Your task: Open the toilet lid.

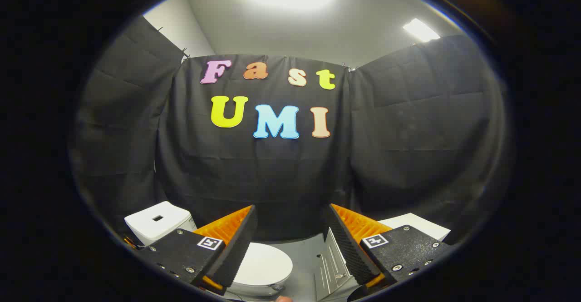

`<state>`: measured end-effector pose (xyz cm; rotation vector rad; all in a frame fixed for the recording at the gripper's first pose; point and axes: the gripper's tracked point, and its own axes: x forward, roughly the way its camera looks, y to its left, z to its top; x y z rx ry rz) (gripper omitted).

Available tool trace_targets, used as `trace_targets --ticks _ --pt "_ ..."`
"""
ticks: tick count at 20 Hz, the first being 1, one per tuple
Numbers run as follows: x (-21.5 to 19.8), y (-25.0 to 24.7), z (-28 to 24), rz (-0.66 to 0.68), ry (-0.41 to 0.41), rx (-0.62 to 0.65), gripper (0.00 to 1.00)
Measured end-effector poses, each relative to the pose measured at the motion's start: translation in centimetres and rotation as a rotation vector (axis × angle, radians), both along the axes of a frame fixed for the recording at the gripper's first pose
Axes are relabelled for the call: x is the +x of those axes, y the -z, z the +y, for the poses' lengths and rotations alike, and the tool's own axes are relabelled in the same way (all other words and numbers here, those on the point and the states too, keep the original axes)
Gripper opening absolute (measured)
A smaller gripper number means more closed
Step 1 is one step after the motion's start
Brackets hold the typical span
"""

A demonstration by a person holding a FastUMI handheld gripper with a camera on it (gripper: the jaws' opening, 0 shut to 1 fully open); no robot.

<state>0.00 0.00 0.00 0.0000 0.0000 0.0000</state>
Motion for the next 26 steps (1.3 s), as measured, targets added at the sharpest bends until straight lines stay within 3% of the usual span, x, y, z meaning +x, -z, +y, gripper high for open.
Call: trace_targets --ticks 19,26 --pt "1.5 2.0 0.9 0.028 -0.024 -0.019 0.96" --pt "3.0 3.6 2.2 -0.003 -0.033 0.049 0.96"
